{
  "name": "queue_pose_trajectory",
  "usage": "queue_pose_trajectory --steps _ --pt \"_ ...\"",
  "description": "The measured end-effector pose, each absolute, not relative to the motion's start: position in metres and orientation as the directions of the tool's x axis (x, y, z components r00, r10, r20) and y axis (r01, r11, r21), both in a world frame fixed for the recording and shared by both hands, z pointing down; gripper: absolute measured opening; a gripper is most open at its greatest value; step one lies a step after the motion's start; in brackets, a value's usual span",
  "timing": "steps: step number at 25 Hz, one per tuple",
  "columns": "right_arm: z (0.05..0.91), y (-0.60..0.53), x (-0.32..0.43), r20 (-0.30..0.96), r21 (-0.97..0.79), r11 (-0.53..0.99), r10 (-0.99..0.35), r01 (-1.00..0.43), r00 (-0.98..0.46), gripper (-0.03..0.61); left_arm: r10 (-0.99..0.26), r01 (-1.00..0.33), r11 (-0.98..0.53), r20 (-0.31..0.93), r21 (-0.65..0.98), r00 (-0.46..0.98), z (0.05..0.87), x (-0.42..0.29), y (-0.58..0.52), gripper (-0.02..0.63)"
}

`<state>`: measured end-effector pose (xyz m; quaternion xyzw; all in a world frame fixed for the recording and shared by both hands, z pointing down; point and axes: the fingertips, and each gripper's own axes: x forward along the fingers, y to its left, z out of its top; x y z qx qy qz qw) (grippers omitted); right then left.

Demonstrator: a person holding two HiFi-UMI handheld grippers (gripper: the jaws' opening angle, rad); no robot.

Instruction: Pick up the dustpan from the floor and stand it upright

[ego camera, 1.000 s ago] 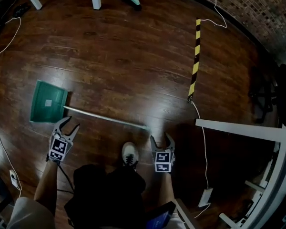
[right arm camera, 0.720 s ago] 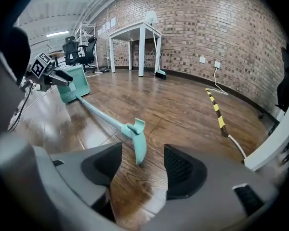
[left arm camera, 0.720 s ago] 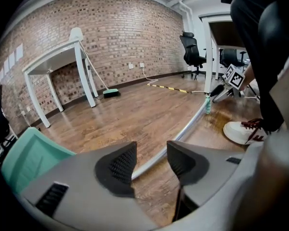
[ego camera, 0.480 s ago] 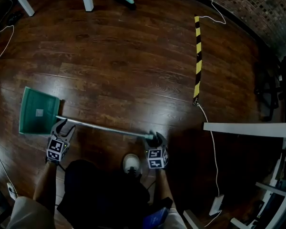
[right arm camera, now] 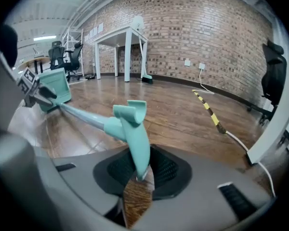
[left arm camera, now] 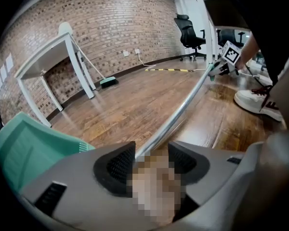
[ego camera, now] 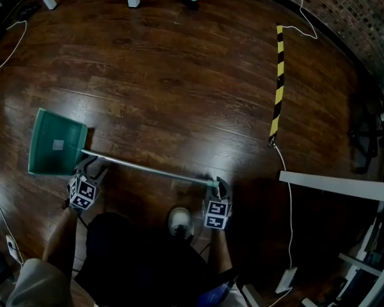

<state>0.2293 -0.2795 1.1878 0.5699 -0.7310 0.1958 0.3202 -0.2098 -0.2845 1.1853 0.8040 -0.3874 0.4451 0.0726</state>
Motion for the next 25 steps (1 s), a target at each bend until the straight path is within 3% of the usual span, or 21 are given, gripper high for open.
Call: queue_pose_trajectory --steps 13,21,25 --pt "0.958 -0.32 0.246 0.301 0.21 0.212 -0.943 -0.955 -0.143 0.085 -0.709 -0.719 -0.571 0.68 -0.397 0.188 1.173 -0.199 -0.339 0.208" --pt "0.805 -0.356 0.236 0.089 0.33 0.168 -0.985 -0.929 -0.147 0.111 -0.738 -0.744 -0.59 0.583 -0.314 0.339 1.141 -0.14 -0.372 0.16" --pt "0.741 -0.371 0.224 0.017 0.264 0.173 -0.985 -0.949 -0.174 0.22 -0.757 -0.787 -0.576 0.509 -0.222 0.41 1.118 -0.112 -0.385 0.16"
